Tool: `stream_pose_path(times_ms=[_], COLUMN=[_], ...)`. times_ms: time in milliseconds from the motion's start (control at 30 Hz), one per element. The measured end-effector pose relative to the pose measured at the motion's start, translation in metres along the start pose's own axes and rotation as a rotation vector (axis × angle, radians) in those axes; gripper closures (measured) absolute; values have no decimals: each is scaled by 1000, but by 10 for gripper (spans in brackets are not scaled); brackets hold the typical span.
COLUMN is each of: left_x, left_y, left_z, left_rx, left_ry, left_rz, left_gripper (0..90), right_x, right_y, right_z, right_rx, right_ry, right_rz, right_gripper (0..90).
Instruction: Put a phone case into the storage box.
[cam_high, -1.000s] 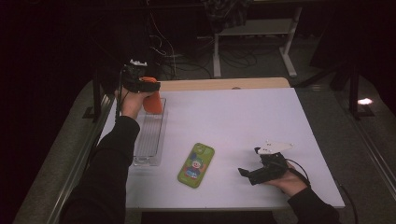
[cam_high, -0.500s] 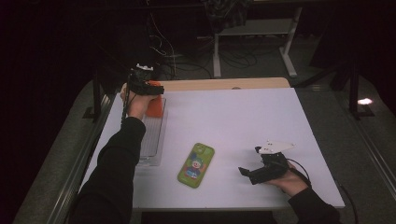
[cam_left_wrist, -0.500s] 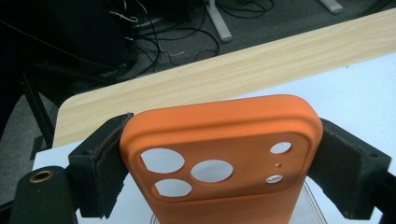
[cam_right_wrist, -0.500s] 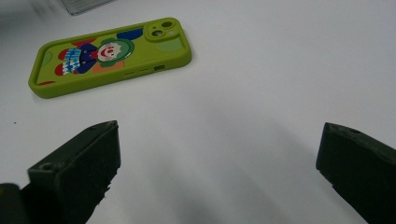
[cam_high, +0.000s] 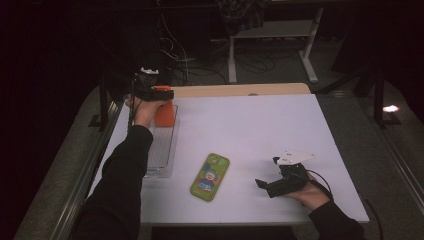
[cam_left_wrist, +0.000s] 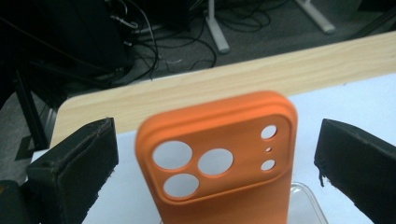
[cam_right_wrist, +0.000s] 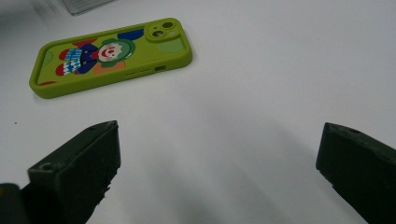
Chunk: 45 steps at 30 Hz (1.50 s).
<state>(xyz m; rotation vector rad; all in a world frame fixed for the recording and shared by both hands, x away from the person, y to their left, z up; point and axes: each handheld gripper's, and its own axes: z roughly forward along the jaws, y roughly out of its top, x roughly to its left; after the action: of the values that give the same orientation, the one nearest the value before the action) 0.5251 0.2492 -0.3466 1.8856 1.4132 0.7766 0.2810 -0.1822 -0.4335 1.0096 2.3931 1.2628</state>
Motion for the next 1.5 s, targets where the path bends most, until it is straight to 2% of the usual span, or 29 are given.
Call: stream_pose_path(times_ms=[100, 233, 433, 633, 767, 900, 1067, 1100, 1167, 1200, 1233, 1367, 1500], left_x=[3, 5, 1, -7, -19, -32, -47, -51, -56, -59, -61, -74, -86], left_y=[2, 4, 1, -9, -15, -22, -33, -35, -39, -40, -42, -50, -61], left_z=[-10, -26, -49, -68, -77, -89, -98, -99, -102, -103, -105, -112, -114], left_rx=[-14, -21, -18, -26, -26, -40, -32, -31, -32, -33, -33, -42, -27], left_ry=[-26, -85, -177, -272, -352, -411, -466, -479, -488, -499, -506, -547, -579], left_rz=[15, 37, 100, 136, 157, 178, 219, 206, 222, 214, 231, 218, 233], left_gripper=[0, 0, 0, 0, 0, 0, 0, 0, 0, 0, 0, 30, 66], right_x=[0, 0, -1, -2, -2, -1, -1, -1, -1, -1, -2, -2, -1], right_y=[0, 0, 0, 0, 1, 1, 2, 2, 2, 2, 1, 3, 4], right_z=[0, 0, 0, 0, -1, -1, -1, -1, -1, -2, -2, -2, -2], right_rx=[-2, 0, 7, -2, -1, -1, -5, -5, 1, 0, -5, -10, -12], right_ry=[1, -1, 1, -2, -5, -3, -2, -4, -2, -3, -4, -2, 1], right_rz=[-1, -1, 8, 7, 0, 8, 1, 1, 13, 11, 5, 6, 7], right_gripper=[0, 0, 0, 0, 0, 0, 0, 0, 0, 0, 0, 0, 0])
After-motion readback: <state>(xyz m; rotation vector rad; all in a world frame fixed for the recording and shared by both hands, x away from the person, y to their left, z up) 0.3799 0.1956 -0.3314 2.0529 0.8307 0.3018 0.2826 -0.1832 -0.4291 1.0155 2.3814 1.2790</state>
